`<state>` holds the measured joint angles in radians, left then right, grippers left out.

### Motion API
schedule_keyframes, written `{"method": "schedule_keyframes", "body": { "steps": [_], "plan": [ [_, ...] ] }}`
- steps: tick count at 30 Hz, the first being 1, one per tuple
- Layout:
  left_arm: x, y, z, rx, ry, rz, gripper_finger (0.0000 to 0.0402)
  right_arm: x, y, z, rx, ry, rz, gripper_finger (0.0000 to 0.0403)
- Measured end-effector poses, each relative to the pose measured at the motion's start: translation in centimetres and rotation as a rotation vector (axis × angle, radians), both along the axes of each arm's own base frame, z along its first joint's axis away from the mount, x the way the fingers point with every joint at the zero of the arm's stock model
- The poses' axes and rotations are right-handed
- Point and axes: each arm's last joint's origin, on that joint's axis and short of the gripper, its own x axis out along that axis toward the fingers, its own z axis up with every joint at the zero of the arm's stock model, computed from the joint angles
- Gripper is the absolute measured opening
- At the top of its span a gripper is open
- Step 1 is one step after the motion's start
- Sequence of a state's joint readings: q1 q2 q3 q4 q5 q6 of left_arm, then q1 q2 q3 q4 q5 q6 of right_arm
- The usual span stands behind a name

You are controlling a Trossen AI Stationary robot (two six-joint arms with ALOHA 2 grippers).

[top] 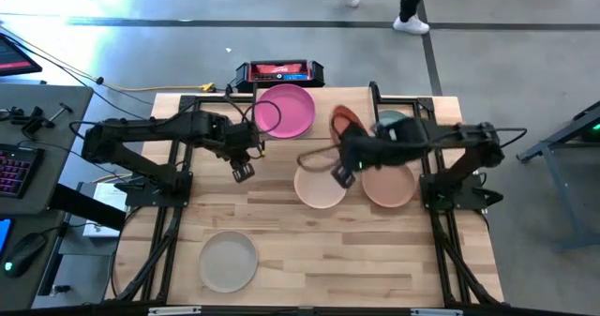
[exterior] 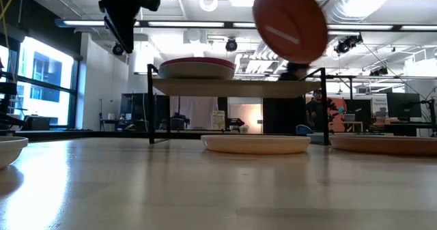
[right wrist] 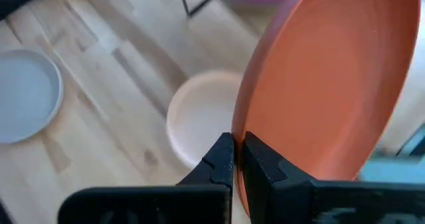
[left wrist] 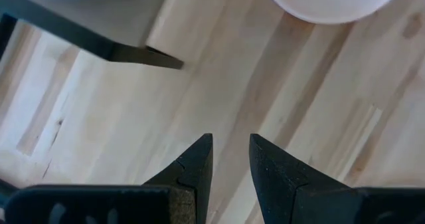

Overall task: Place and stack plates onto a shelf
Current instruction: Stack the orange plate on top of the pink plate on the shelf

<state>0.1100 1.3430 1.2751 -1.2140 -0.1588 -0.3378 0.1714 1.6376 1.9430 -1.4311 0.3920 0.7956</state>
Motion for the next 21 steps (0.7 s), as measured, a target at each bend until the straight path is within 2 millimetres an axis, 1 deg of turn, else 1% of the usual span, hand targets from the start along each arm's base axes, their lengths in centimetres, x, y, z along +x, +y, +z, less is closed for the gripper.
{"method": "schedule_keyframes", "body": {
  "steps": [3,10,15,21],
  "plan": [
    [-0.1,0.7,0.0,-0.001,0.000,0.032,0.0087,0.4,-2.2,0.5,-0.052,-0.017,0.056,0.0000],
    [-0.4,2.3,0.0,-0.003,0.000,0.097,0.0087,1.4,-7.0,1.1,-0.131,-0.040,0.205,0.0000],
    [-0.6,3.2,0.0,-0.008,-0.004,0.150,0.0087,1.7,-10.0,1.5,-0.212,-0.071,0.304,0.0000],
    [-0.9,4.0,0.0,-0.019,-0.012,0.229,0.0087,1.4,-13.1,1.9,-0.283,-0.084,0.413,0.0000]
  ]
}}
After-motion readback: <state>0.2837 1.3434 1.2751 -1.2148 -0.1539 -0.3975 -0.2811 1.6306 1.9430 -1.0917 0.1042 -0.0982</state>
